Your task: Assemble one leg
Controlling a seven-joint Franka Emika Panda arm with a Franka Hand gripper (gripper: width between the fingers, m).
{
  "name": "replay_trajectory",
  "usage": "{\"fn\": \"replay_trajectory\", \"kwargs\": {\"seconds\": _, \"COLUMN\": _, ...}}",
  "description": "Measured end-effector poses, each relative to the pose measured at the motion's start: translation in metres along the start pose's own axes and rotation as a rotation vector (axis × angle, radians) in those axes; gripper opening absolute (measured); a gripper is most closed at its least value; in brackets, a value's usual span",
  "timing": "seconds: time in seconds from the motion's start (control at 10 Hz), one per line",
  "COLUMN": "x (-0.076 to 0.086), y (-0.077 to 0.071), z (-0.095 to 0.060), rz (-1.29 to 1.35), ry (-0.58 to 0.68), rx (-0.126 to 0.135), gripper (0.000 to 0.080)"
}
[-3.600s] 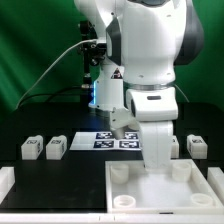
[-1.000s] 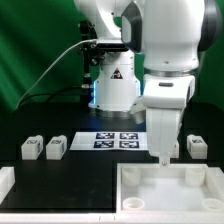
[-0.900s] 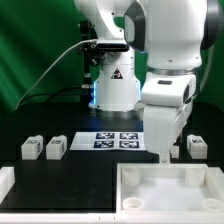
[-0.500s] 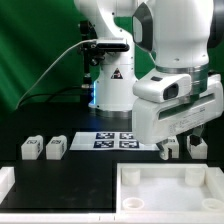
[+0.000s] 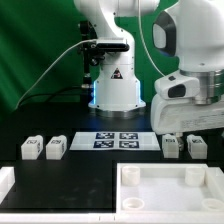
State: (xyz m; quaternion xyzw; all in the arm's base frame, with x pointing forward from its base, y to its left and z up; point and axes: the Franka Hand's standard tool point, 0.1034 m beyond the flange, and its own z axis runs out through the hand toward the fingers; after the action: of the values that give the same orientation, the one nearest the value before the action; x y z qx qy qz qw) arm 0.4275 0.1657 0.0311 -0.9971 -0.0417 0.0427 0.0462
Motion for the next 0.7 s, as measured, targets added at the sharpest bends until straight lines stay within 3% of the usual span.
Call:
{"fn": "replay_trajectory", "kwargs": {"seconds": 0.2, "x": -0.001, "y": 0.001, "z": 0.000, "rz": 0.004, "ry": -0.029, "rx": -0.002, "gripper": 0.0649}}
{"fn": "replay_trajectory", "kwargs": {"seconds": 0.3, "x": -0.005, "y": 0.000, "z": -0.001, "rz": 0.034, "ry": -0.102, "rx": 0.000, "gripper": 0.0649}}
{"fn": "replay_trajectory", "kwargs": {"seconds": 0.4, "x": -0.012, "y": -0.003, "z": -0.005, "rz": 0.045, "ry": -0.243, "rx": -0.014, "gripper": 0.0649}}
{"fn": "replay_trajectory", "kwargs": {"seconds": 0.6, "x": -0.008, "y": -0.010, "z": -0.007, "rz": 0.042, "ry": -0.394, "rx": -0.018, "gripper": 0.0649}}
{"fn": "replay_trajectory", "kwargs": {"seconds": 0.7, "x": -0.017, "y": -0.009, "z": -0.008, "rz": 0.039, "ry": -0.513, "rx": -0.026, "gripper": 0.0649}}
